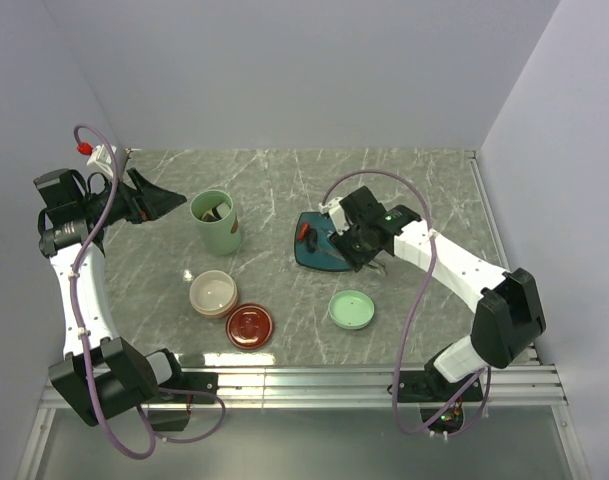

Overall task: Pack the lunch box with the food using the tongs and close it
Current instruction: Pick up the food using the clamp

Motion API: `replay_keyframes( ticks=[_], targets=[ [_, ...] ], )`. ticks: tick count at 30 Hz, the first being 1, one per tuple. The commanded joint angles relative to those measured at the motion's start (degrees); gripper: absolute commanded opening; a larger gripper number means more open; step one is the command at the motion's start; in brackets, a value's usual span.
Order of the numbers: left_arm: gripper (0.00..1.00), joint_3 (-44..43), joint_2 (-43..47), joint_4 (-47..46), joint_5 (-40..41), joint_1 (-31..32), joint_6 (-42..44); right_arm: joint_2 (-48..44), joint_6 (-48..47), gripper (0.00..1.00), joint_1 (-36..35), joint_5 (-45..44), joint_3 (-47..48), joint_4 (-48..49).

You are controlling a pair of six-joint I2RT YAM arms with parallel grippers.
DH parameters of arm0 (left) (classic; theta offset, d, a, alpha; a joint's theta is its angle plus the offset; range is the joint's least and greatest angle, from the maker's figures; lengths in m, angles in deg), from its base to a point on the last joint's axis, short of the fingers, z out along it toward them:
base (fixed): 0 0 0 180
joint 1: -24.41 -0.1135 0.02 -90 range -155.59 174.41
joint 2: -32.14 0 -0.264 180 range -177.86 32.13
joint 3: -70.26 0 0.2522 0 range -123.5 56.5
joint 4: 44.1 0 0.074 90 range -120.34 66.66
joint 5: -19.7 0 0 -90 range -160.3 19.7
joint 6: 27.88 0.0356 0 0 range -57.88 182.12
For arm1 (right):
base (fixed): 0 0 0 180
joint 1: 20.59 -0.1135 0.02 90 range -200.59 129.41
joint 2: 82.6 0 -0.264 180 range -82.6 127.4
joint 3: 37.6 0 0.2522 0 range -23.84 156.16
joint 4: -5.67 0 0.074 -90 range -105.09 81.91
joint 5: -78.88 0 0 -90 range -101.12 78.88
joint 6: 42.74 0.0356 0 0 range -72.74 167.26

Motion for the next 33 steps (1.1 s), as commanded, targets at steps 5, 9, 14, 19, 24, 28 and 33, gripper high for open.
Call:
replay_keyframes(
  ticks=[5, 9, 14, 19, 24, 28, 33],
  targets=[
    [0.99, -0.1, 1.2, -1.4, -1.1, -0.3, 0.5, -3.8, -2.0, 0.53, 4.1, -2.9, 2.9, -0.4],
    [0.99, -0.3, 1.0, -1.4, -1.1, -0.3, 0.5, -4.1, -1.7, 0.53, 4.7, -1.2, 4.6, -1.0],
    [0.99, 0.1, 1.1, -2.0, -1.1, -0.4, 0.1, -4.8, 1.4, 0.53, 4.8, 6.1, 5.6, -2.2],
    [0.99, 0.3, 1.0, -2.4, -1.3, -0.3, -0.4, -4.0, 5.1, 0.54, 4.9, 12.4, 4.9, -0.7],
    [0.99, 0.0, 1.4, -1.5, -1.1, -0.4, 0.6, -1.6, 7.1, 0.57, 4.8, 13.0, 4.0, 1.3],
    [0.99, 0.7, 1.6, -2.0, -1.1, -0.3, 0.3, 0.3, 8.0, 0.57, 4.8, 11.6, 4.2, 2.9],
    [1.0, 1.1, 1.8, -2.0, -1.0, -0.3, 0.5, 2.4, 8.6, 0.57, 4.9, 10.2, 3.8, 4.7]
  ],
)
